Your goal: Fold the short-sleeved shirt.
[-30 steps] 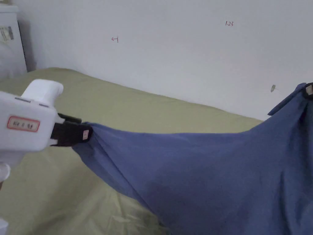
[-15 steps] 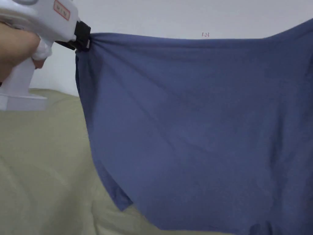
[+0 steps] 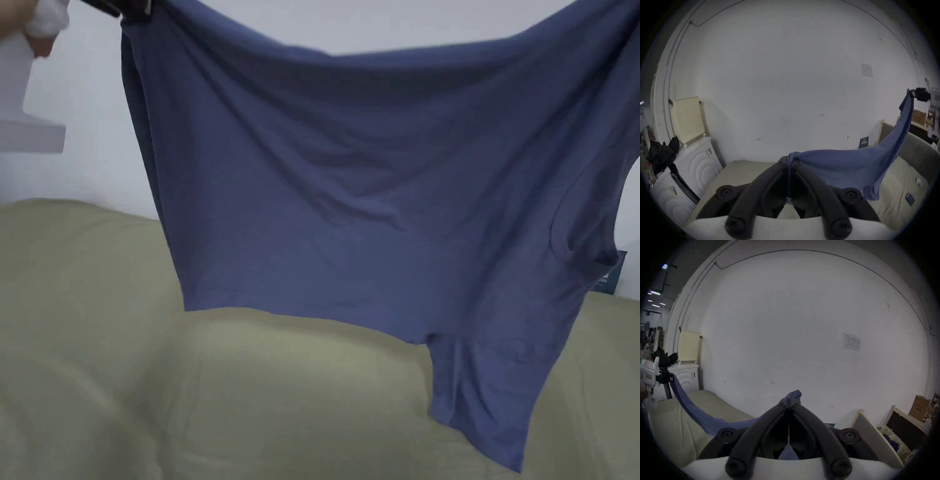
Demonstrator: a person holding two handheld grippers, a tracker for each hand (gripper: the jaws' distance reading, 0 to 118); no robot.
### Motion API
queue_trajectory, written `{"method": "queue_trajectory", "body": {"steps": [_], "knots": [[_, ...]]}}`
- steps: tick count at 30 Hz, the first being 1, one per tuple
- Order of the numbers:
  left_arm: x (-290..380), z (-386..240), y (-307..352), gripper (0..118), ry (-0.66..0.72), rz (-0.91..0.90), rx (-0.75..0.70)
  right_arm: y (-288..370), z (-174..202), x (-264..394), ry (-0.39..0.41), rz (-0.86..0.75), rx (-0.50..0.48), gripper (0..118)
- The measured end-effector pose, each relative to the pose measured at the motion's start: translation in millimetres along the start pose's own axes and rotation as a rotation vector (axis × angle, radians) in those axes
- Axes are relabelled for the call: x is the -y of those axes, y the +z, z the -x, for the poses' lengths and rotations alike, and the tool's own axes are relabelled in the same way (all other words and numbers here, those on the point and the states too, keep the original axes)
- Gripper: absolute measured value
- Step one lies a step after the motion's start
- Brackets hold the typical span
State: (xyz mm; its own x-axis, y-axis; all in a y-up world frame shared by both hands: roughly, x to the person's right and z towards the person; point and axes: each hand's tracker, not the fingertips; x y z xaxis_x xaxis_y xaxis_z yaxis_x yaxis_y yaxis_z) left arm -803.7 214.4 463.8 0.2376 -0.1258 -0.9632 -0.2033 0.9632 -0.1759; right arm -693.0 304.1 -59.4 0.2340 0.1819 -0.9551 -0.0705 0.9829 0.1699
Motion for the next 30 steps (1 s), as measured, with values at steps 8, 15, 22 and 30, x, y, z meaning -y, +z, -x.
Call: {"method": "queue_trajectory", "body": {"steps": [8, 15, 22, 30], "knots": [[83.0, 4.8, 51.4, 3, -0.007, 0.076, 0.083, 69.6, 15.2, 56.7, 0.003, 0.077, -0.107, 0], [182.0, 13.0, 125.5, 3, 0.017, 0.117, 0.129, 158.8, 25.5, 131.5, 0.004, 0.138, -0.185, 0], [260.6, 14.4, 198.1, 3, 0.037, 0.179, 0.185, 252.0, 8.2, 204.7, -0.088, 0.187, -0.23, 0], [345.0, -1.8, 254.4, 3, 0.095, 0.267, 0.211, 316.7, 3.4, 310.1, -0.151, 0.303, -0.263, 0]]}}
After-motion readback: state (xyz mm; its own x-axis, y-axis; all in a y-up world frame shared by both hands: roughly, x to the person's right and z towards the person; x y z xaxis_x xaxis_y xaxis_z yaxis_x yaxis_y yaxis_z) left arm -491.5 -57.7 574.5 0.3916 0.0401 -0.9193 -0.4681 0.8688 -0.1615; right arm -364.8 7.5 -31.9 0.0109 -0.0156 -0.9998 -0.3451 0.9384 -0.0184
